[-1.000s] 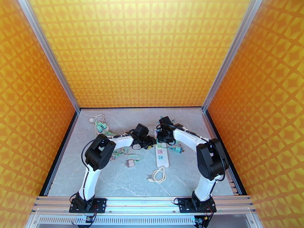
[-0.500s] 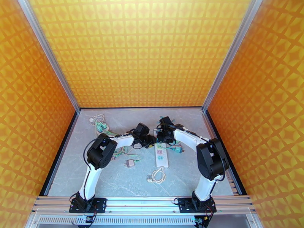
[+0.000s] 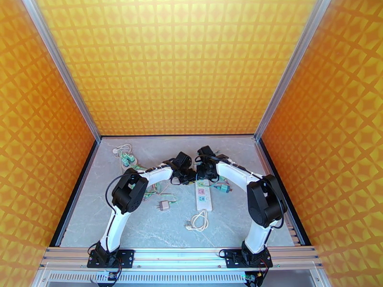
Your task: Pull the plug off the socket
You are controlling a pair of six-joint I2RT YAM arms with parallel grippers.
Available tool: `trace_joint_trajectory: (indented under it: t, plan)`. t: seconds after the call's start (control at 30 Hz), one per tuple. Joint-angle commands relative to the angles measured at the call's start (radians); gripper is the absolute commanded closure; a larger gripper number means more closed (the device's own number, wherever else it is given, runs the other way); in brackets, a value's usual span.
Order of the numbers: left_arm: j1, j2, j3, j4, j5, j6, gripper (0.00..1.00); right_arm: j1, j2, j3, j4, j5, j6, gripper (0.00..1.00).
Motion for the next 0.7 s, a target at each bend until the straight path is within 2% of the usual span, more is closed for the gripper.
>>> trace_joint_trajectory:
  t: [0.0,0.23,0.67]
  plan:
    - [-0.016,0.083,-0.031,-0.179,-0.074,0.023,0.72,0.024,-0.012,0.045,-0.028,0.017,-0.021,0.76]
    - [-0.006,0.063,-0.038,-0.174,-0.074,0.018,0.71,0.017,-0.065,0.042,-0.114,0.084,-0.059,0.77]
    - [0.000,0.040,-0.033,-0.167,-0.073,0.023,0.69,-0.058,-0.229,0.058,-0.263,0.013,-0.101,0.76]
